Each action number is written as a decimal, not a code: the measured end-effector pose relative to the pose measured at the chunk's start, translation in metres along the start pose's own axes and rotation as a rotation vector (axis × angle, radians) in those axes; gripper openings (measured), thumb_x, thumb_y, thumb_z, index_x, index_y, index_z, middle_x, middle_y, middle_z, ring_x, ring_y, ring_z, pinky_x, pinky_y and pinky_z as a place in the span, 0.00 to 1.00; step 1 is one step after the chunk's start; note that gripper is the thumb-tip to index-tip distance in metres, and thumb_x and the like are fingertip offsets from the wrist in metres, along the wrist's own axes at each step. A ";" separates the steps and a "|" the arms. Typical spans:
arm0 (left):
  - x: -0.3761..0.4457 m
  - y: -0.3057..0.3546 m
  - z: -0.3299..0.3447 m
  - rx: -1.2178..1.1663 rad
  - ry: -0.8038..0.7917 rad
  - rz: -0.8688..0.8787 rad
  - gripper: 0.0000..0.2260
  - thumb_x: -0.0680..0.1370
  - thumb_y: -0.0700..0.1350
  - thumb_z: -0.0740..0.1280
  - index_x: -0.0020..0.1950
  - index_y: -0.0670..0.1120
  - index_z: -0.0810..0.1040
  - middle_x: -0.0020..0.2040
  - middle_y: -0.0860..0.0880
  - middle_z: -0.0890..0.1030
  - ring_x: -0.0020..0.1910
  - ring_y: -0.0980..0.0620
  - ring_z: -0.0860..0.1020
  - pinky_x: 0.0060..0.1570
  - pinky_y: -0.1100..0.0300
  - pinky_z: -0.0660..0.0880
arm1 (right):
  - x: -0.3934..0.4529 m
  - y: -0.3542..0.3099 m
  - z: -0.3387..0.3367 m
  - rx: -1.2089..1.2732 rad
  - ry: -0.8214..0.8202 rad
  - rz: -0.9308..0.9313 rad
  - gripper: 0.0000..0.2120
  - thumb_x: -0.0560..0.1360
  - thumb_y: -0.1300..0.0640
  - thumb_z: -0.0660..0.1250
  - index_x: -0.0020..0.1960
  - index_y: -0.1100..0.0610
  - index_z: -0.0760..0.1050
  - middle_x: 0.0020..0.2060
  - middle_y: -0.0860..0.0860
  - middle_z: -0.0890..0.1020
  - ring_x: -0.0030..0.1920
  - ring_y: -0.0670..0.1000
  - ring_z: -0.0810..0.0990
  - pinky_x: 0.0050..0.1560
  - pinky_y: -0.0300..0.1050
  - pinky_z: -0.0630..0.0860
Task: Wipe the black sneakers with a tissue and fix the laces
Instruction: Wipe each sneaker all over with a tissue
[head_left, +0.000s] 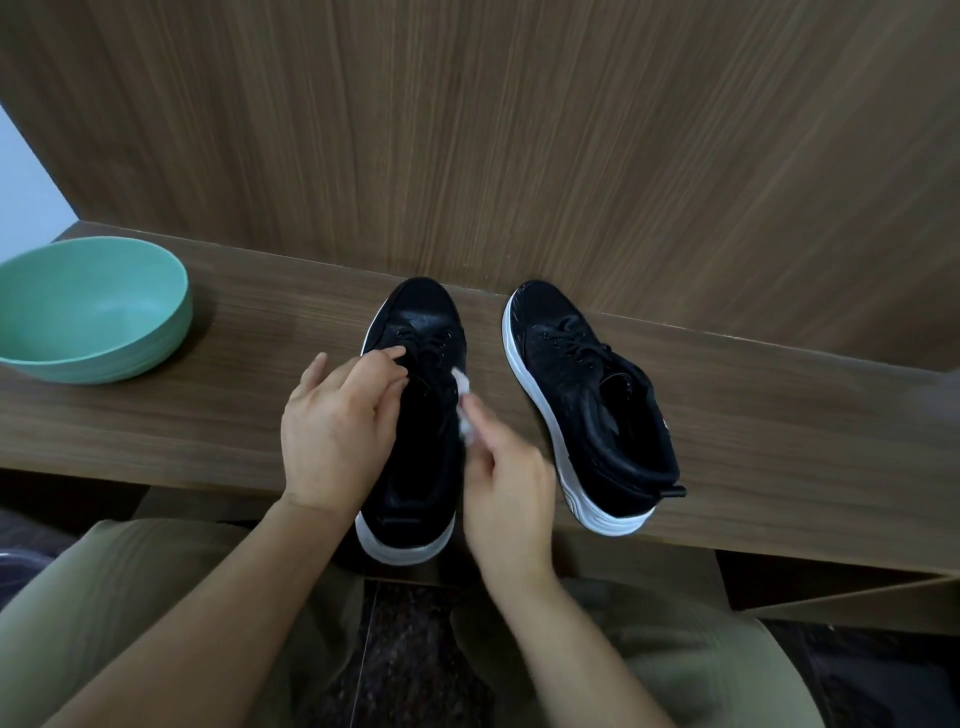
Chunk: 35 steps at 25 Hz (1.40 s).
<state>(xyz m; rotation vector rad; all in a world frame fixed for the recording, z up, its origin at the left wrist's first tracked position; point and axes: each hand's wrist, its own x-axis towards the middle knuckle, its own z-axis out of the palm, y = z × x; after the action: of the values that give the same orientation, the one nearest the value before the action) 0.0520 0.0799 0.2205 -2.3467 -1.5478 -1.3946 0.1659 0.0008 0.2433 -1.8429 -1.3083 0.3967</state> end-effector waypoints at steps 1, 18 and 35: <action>0.000 0.000 -0.001 -0.010 -0.014 -0.006 0.06 0.75 0.42 0.63 0.43 0.42 0.78 0.46 0.49 0.85 0.41 0.47 0.83 0.55 0.39 0.75 | 0.011 -0.002 0.004 -0.005 0.016 0.012 0.20 0.74 0.71 0.62 0.63 0.57 0.77 0.57 0.51 0.82 0.54 0.45 0.79 0.53 0.24 0.66; -0.005 0.006 -0.085 -0.599 -0.499 -0.592 0.22 0.73 0.48 0.68 0.67 0.53 0.71 0.60 0.60 0.75 0.59 0.65 0.73 0.63 0.64 0.68 | -0.015 -0.020 -0.038 0.053 0.023 -0.161 0.17 0.75 0.67 0.63 0.61 0.54 0.78 0.43 0.48 0.84 0.36 0.37 0.77 0.43 0.26 0.70; -0.028 -0.012 -0.048 -0.641 -0.894 -0.422 0.59 0.55 0.60 0.77 0.76 0.58 0.44 0.75 0.55 0.60 0.72 0.58 0.62 0.71 0.54 0.62 | -0.030 0.018 -0.040 -0.472 -0.087 -1.003 0.15 0.78 0.61 0.57 0.49 0.58 0.83 0.56 0.50 0.83 0.58 0.51 0.80 0.47 0.44 0.81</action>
<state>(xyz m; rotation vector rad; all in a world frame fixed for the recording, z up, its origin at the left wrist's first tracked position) 0.0081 0.0447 0.2257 -3.5323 -2.1114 -1.0098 0.1917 -0.0458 0.2485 -1.2601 -2.3072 -0.4058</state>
